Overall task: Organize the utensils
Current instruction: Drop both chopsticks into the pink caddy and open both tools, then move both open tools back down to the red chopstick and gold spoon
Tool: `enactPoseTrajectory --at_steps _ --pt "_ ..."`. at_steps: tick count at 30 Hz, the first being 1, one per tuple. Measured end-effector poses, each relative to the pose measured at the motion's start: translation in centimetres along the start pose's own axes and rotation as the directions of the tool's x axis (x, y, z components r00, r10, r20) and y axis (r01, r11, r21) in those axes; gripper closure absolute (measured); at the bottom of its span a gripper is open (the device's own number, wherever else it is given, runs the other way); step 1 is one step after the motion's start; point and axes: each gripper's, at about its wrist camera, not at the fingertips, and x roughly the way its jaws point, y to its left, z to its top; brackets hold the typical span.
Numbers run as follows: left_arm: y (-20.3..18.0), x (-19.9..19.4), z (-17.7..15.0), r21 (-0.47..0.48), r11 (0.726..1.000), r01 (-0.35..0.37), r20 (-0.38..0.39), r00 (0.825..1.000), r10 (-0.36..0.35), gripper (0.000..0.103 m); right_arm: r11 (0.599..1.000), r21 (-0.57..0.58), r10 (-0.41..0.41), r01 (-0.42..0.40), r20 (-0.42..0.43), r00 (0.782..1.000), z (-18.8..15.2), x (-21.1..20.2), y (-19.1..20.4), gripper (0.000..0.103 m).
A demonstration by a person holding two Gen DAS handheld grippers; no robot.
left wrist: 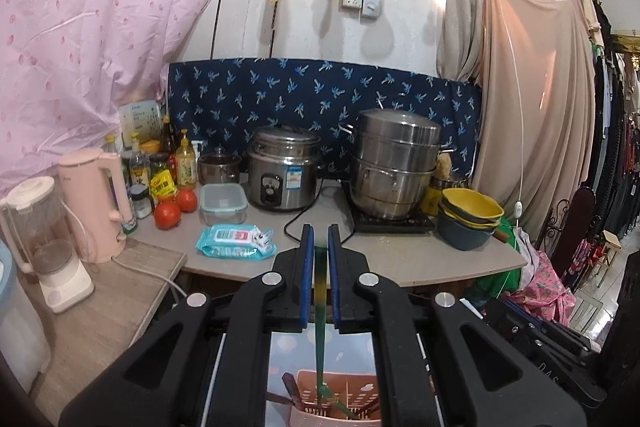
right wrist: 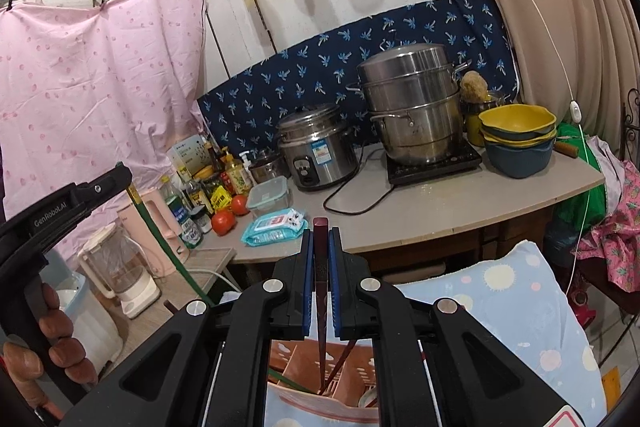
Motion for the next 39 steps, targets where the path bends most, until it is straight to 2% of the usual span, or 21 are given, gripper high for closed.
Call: enactPoseTrajectory --at_steps 9,10,12,13,14,24,28,35,39 --pt "0.9 0.8 -1.3 -0.020 1.000 -0.010 -0.038 0.999 0.009 0.094 1.000 -0.002 -0.019 0.019 -0.034 0.999 -1.1 0.9 -0.1 0.095" --pt "1.0 0.8 -1.4 -0.024 1.000 -0.010 -0.044 0.999 0.009 0.088 1.000 0.003 -0.018 0.018 -0.030 0.999 -1.2 0.8 -0.2 0.092" --pt "1.3 0.6 -1.6 -0.037 0.999 -0.017 -0.049 0.999 0.016 0.074 1.000 0.014 -0.027 0.028 -0.016 0.999 -1.2 0.5 -0.4 0.077" --pt "1.5 0.4 -1.7 -0.040 0.999 -0.023 -0.046 0.999 0.021 0.069 0.999 0.018 -0.030 0.030 -0.008 1.000 -1.2 0.3 -0.4 0.064" --pt "1.5 0.2 -1.8 -0.041 0.999 -0.027 -0.045 0.999 0.025 0.069 0.999 0.021 -0.032 0.032 0.002 0.999 -1.2 0.0 -0.5 0.058" --pt "2.2 -2.7 -3.5 -0.050 0.998 -0.040 -0.073 0.997 0.036 0.068 0.999 0.020 -0.036 0.036 -0.017 0.999 -2.5 -2.2 -0.5 0.058" --pt "2.3 -4.2 -4.8 -0.046 0.998 -0.053 -0.091 0.995 0.049 0.061 0.999 0.019 -0.038 0.039 -0.037 0.999 -3.8 -3.4 -0.4 0.058" --pt "2.8 -6.7 -8.7 -0.053 0.996 -0.068 -0.162 0.985 0.059 0.061 0.999 -0.002 -0.053 0.054 -0.091 0.994 -7.6 -6.2 -0.3 0.058" --pt "3.2 -8.4 -12.3 -0.055 0.995 -0.084 -0.224 0.972 0.069 0.061 0.998 -0.023 -0.062 0.059 -0.137 0.989 -10.7 -8.0 -0.1 0.058"
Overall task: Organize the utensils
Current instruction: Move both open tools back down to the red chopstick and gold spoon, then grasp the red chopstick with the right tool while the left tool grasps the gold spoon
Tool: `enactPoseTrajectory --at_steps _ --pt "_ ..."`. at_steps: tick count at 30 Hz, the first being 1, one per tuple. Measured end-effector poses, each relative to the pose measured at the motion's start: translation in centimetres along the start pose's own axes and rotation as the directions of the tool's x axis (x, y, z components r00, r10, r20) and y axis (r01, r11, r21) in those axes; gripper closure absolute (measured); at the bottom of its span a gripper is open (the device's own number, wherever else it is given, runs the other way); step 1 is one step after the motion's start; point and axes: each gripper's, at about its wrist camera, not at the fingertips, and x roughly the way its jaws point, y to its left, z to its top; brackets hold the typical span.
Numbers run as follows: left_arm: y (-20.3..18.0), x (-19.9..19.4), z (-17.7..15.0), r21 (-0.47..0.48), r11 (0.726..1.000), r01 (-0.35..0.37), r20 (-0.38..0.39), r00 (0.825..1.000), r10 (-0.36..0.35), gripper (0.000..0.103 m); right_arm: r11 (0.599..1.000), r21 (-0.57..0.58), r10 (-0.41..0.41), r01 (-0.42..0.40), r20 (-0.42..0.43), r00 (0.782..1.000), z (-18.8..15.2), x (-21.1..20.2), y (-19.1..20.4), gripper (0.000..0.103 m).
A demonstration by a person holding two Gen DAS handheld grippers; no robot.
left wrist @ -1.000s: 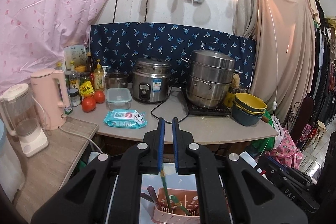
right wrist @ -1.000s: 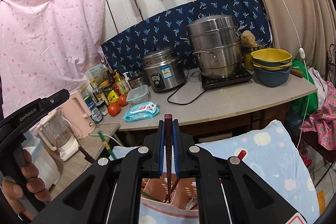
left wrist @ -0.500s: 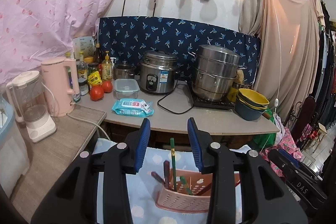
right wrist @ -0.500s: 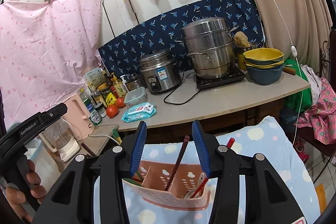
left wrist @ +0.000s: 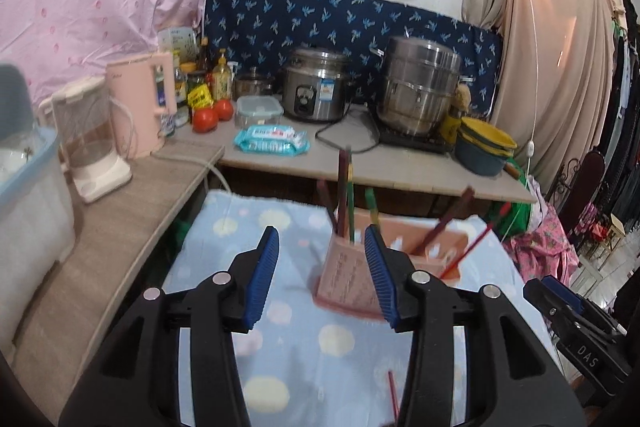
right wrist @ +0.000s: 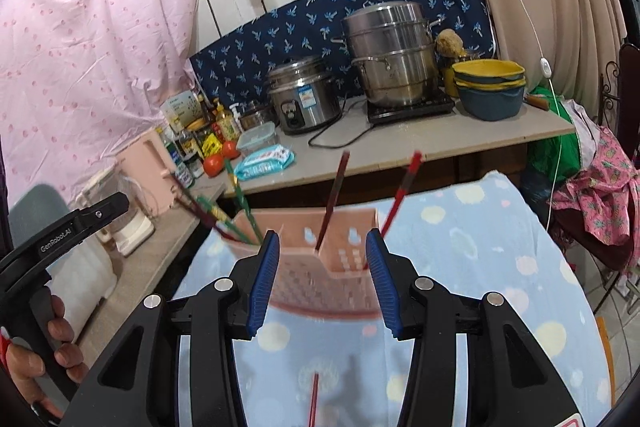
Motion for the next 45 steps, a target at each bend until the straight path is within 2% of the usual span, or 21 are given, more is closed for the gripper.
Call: enactPoseTrajectory --at_steps 8,14,21,33,40,45 --pt "0.9 -0.5 -8.0 -0.006 1.000 -0.029 -0.150 0.988 0.028 0.061 0.997 -0.075 -0.036 0.026 -0.138 0.990 -8.6 -2.2 0.4 0.058" --pt "1.5 -1.2 -13.6 -0.027 0.999 -0.043 -0.255 0.966 0.035 0.061 0.995 -0.095 -0.059 0.036 -0.250 0.967 -15.0 -3.4 0.3 0.058" --pt "1.8 -1.9 -18.5 -0.028 0.998 -0.054 -0.346 0.937 0.041 0.061 0.994 -0.104 -0.063 0.029 -0.341 0.938 -19.8 -4.2 0.5 0.058" --pt "1.9 -2.7 -22.8 -0.014 0.998 -0.058 -0.426 0.903 0.047 0.058 0.988 -0.155 -0.046 -0.018 -0.401 0.915 -23.0 -4.2 2.8 0.062" --pt "2.2 -2.7 -23.4 -0.011 0.998 -0.066 -0.441 0.896 0.054 0.057 0.986 -0.163 -0.052 -0.021 -0.426 0.903 -23.7 -3.4 3.1 0.074" --pt "2.0 -2.5 -23.4 -0.006 0.998 -0.065 -0.444 0.894 0.056 0.057 0.981 -0.192 -0.075 -0.007 -0.420 0.904 -24.0 -3.2 3.3 0.079"
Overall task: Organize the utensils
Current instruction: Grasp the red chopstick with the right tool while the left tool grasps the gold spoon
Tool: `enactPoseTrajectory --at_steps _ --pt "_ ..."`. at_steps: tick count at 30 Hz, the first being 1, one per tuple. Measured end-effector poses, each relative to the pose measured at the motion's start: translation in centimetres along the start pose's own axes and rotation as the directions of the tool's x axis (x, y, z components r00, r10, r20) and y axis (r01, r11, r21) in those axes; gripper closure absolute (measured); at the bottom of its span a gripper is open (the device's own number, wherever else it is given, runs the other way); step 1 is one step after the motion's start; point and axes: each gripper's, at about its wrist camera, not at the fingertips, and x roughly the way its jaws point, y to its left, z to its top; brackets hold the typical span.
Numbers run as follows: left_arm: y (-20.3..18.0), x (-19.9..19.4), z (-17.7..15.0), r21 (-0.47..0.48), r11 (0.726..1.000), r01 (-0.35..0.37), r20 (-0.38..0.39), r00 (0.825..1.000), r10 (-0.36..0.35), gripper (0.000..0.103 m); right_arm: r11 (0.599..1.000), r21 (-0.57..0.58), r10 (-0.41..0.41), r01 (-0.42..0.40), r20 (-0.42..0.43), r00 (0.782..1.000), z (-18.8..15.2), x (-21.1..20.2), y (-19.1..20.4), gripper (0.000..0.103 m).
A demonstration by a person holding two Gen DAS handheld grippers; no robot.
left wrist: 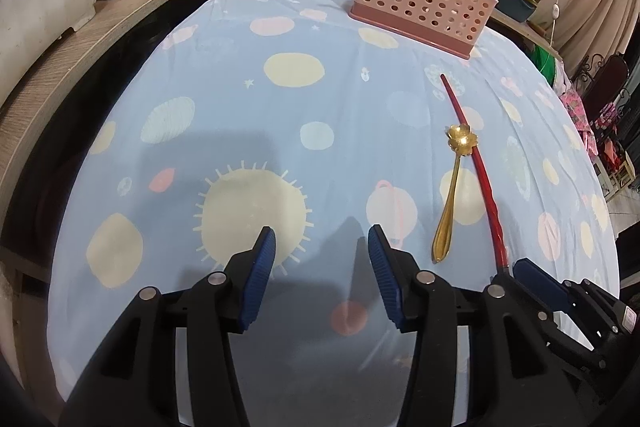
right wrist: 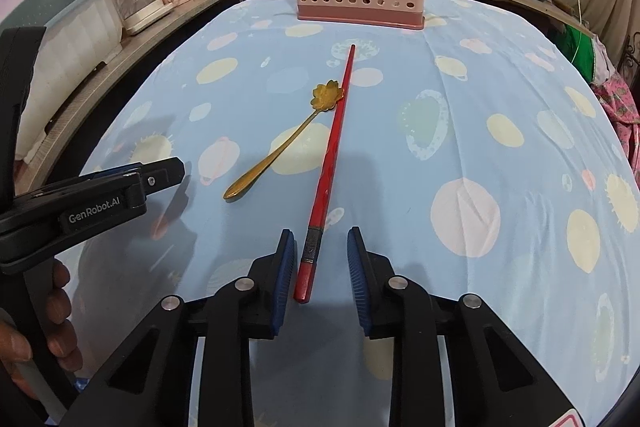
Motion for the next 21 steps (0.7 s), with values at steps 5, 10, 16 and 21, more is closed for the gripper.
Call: enactPoseTrajectory --at_steps 5,10,16,21 --pt "-0.3 0.1 0.0 0.009 1.000 0.000 -0.001 1.000 0.000 0.051 1.000 -0.014 -0.022 0.022 0.007 1.000 0.0 0.1 -0.1 0.090" --pt "-0.8 0.0 -0.1 0.020 1.000 0.017 -0.003 1.000 -0.017 0.049 1.000 0.005 -0.024 0.024 0.012 1.000 0.0 0.0 -0.9 0.096" --pt "-2.2 -0.5 -0.4 0.049 0.997 0.053 0.003 0.999 -0.053 0.044 0.998 0.047 -0.044 0.043 0.022 0.999 0.0 -0.2 -2.4 0.096" --pt "-3.6 -0.2 -0.7 0.076 0.993 0.092 -0.013 0.996 -0.091 0.044 0.996 0.077 -0.048 0.046 0.023 0.999 0.0 -0.2 -3.5 0.096"
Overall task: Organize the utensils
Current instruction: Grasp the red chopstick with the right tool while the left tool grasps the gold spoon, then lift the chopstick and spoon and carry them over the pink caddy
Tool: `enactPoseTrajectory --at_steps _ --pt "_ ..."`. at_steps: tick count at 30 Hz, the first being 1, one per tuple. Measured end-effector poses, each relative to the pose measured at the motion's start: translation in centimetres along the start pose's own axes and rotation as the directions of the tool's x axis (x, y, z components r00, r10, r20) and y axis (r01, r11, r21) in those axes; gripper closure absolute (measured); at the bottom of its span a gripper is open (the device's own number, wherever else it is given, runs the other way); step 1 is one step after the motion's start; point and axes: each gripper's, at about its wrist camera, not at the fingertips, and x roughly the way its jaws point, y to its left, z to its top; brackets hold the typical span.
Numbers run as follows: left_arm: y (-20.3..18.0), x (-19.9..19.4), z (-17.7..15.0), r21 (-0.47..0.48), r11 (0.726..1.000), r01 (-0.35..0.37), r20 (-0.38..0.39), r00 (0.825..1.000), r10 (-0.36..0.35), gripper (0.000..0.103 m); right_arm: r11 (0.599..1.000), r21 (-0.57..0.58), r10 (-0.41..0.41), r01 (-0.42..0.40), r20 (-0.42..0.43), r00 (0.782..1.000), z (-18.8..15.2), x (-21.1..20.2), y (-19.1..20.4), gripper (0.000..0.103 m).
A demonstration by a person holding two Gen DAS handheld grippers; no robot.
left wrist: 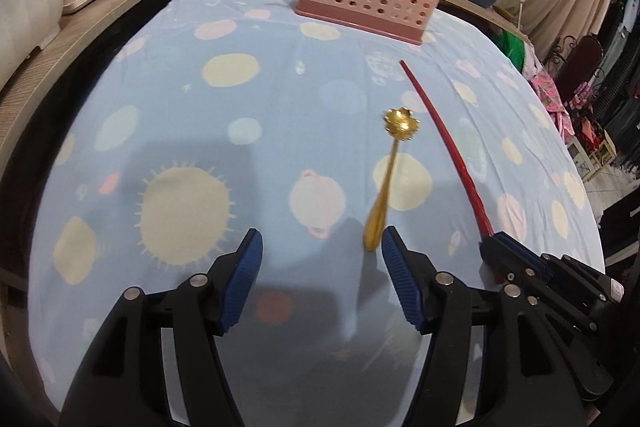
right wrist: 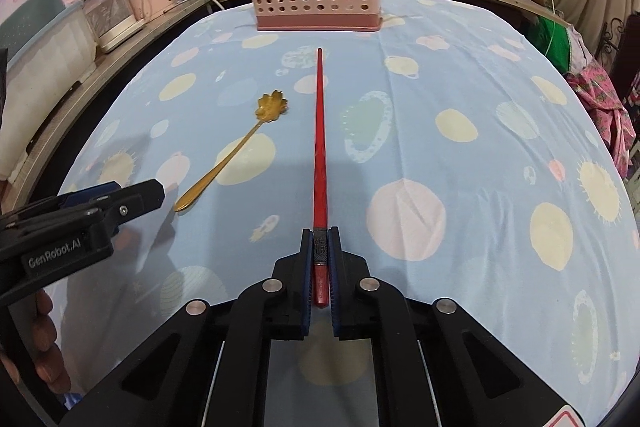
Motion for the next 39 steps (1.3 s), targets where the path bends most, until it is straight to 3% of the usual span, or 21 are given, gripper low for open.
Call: enactPoseTrajectory --at_steps 5,15,29,39 --pt "-1.5 1.0 0.0 0.030 0.999 0.037 -0.015 0.999 -0.037 0.049 1.000 0.005 0.003 -0.003 0.001 1.000 -0.1 0.0 0.0 0.096" --pt "-2.0 1.6 0.2 0.041 0.997 0.065 -0.017 0.998 -0.065 0.090 1.000 0.010 0.009 -0.009 0.001 1.000 -0.1 0.0 -0.1 0.096" --pt "-0.8 -1.2 0.7 -0.011 0.996 0.089 0.026 0.996 -0.088 0.092 0.999 0.014 0.030 -0.030 0.017 0.999 0.1 -1.4 -0.2 0.096" --pt "-0.6 -5.0 2.7 -0.025 0.994 0.104 0.121 0.988 -0.100 0.092 0.996 0.047 0.070 -0.077 0.143 0.987 2.6 -6.6 -0.8 0.096"
